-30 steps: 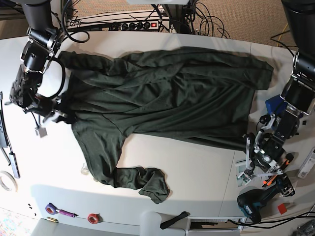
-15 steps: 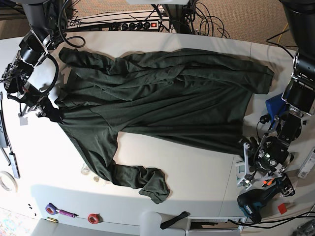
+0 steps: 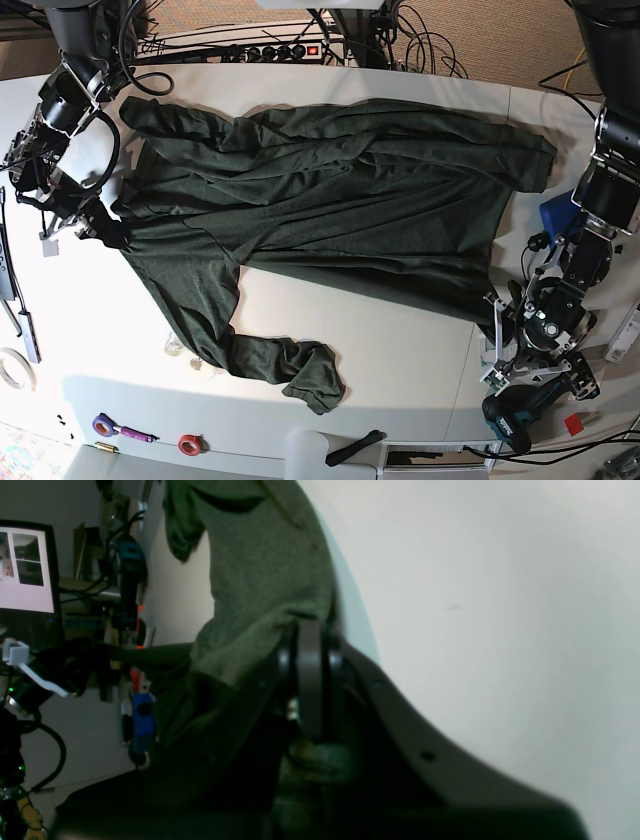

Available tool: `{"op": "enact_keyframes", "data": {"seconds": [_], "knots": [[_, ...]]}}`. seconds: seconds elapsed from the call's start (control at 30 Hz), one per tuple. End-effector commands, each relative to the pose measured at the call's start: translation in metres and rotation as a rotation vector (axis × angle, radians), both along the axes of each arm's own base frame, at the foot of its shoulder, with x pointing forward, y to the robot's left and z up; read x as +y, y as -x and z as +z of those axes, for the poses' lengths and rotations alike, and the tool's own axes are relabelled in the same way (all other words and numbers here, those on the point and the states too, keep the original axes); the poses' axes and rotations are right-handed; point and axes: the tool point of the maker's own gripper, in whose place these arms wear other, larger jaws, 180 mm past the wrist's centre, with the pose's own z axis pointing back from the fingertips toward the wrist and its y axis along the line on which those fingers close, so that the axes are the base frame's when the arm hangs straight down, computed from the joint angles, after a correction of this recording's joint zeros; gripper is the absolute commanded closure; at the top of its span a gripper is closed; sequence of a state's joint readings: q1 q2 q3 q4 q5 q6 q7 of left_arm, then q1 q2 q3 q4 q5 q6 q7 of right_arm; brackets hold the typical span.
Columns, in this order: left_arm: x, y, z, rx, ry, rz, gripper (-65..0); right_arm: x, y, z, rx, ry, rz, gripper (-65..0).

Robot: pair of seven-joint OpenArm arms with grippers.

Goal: Layout the t-shirt on the table in an organized manner, then fold the t-shirt properly
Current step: 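Pull the side edges apart with both grippers to widen the body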

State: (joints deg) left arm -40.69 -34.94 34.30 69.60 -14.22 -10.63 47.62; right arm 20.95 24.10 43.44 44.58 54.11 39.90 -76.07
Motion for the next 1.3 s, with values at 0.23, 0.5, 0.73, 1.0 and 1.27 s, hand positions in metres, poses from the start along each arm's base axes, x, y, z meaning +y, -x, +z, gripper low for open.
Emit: {"op": "enact_keyframes", "data": {"seconds": [0.23,0.5,0.73,1.0,1.27], "knots": [[0.014,-0.025,0.032,-0.146,-0.058,-0.034,-40.0,-0.014,-0.011,0.022,-0.063,0.021,-0.024,0.0],[0.031,-0.04,0.06,-0.321,-0.128,0.042,-39.9,-0.014,-0.01,0.021,-0.06,0.021,-0.021,0.0],[0.023,-0.033,0.046,-0.238,-0.077,0.015,-39.9,-0.013,-0.01,0.021,-0.058,0.021,-0.02,0.0],[-0.014,-0.022,0.028,-0.122,0.163,-0.047,-39.9,-0.013,-0.002,0.013,-0.037,0.02,-0.02,0.0],[-0.022,-0.026,0.058,-0.139,0.438,-0.034,-39.9,-0.014,0.001,0.011,-0.032,0.018,-0.023,0.0]]}}
